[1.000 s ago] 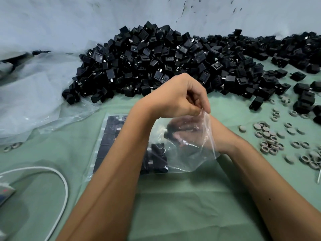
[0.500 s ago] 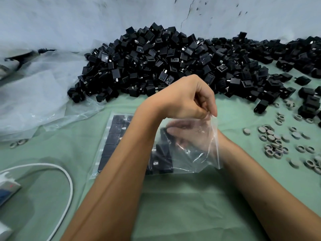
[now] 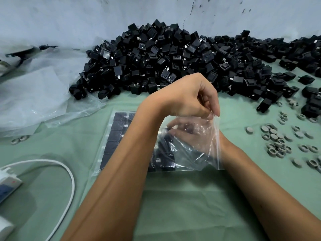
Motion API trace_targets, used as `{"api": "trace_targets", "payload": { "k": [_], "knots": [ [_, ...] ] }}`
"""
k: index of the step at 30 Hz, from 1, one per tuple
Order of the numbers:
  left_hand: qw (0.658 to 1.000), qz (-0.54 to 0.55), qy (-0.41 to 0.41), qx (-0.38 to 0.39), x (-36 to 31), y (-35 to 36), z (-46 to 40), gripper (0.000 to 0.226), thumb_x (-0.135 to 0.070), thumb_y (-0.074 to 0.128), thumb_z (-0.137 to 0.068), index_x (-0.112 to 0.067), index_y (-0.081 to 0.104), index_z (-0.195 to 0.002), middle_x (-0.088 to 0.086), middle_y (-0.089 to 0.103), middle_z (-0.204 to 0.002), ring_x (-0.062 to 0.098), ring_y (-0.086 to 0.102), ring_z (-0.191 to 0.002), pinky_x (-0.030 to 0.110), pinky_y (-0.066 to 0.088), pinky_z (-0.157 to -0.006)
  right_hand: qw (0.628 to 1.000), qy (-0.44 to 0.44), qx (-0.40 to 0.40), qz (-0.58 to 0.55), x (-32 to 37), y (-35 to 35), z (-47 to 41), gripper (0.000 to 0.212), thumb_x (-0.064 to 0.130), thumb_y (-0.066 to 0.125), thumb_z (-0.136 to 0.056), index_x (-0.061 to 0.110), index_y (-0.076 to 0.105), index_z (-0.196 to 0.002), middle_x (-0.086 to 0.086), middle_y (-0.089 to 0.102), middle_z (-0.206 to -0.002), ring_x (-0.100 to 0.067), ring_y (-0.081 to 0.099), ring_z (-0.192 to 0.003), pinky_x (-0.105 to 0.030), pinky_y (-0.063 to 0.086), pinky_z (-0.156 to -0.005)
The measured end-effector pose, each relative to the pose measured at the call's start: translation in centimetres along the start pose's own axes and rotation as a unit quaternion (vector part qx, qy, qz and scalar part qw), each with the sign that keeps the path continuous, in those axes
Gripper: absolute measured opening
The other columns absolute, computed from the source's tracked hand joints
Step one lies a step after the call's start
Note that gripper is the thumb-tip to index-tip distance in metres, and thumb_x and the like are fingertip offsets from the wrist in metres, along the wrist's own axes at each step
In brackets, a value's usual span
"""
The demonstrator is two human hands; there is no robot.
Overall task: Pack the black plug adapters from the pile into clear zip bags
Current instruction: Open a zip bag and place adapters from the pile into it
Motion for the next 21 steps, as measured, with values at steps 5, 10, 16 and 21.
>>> {"api": "trace_targets", "payload": {
  "k": [5,10,16,21],
  "knots": [
    [1.000,0.001,0.000,0.002,0.0,0.0,0.1,0.018,0.005,0.080,-0.079,-0.011,0.081,-0.087,0.020,0.074,-0.087,0.038,0.070,-0.085,0.050,0.058,-0.082,0.991,-0.008,-0.021,0.132,-2.0,-0.5,-1.8,0.024,0.043,0.078,-0.086,0.024,0.080,-0.101,0.003,0.079,-0.098,-0.005,0.073,-0.087,-0.010,0.051,-0.072],
    [1.000,0.000,0.001,0.003,0.0,0.0,0.1,0.017,0.005,0.079,-0.078,-0.009,0.082,-0.088,0.021,0.073,-0.086,0.039,0.068,-0.085,0.048,0.058,-0.081,0.991,-0.011,-0.003,0.130,-3.8,-0.5,-2.6,0.030,0.054,0.076,-0.087,0.031,0.080,-0.105,0.009,0.078,-0.101,-0.002,0.073,-0.091,-0.007,0.050,-0.073],
    [1.000,0.000,0.003,0.003,0.1,0.1,0.0,0.016,0.004,0.080,-0.079,-0.010,0.082,-0.088,0.018,0.074,-0.086,0.037,0.070,-0.085,0.049,0.058,-0.082,0.992,-0.026,-0.008,0.122,-4.5,-1.1,-2.8,0.036,0.062,0.073,-0.087,0.032,0.078,-0.106,0.011,0.078,-0.102,-0.001,0.073,-0.093,-0.007,0.051,-0.075],
    [1.000,0.004,0.006,0.003,0.3,0.2,-0.1,0.017,0.003,0.080,-0.078,-0.012,0.082,-0.087,0.016,0.075,-0.085,0.034,0.070,-0.083,0.048,0.059,-0.081,0.986,-0.036,0.000,0.161,-4.7,-1.2,-3.0,0.032,0.058,0.072,-0.091,0.033,0.077,-0.111,0.015,0.077,-0.105,0.001,0.072,-0.096,-0.005,0.050,-0.077]
  ]
}}
Point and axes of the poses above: each hand's wrist, its own z-axis away from the middle knuckle, its own y-axis out of the palm, x = y × z, the point moved 10 cm from there along -z, towards the middle knuckle
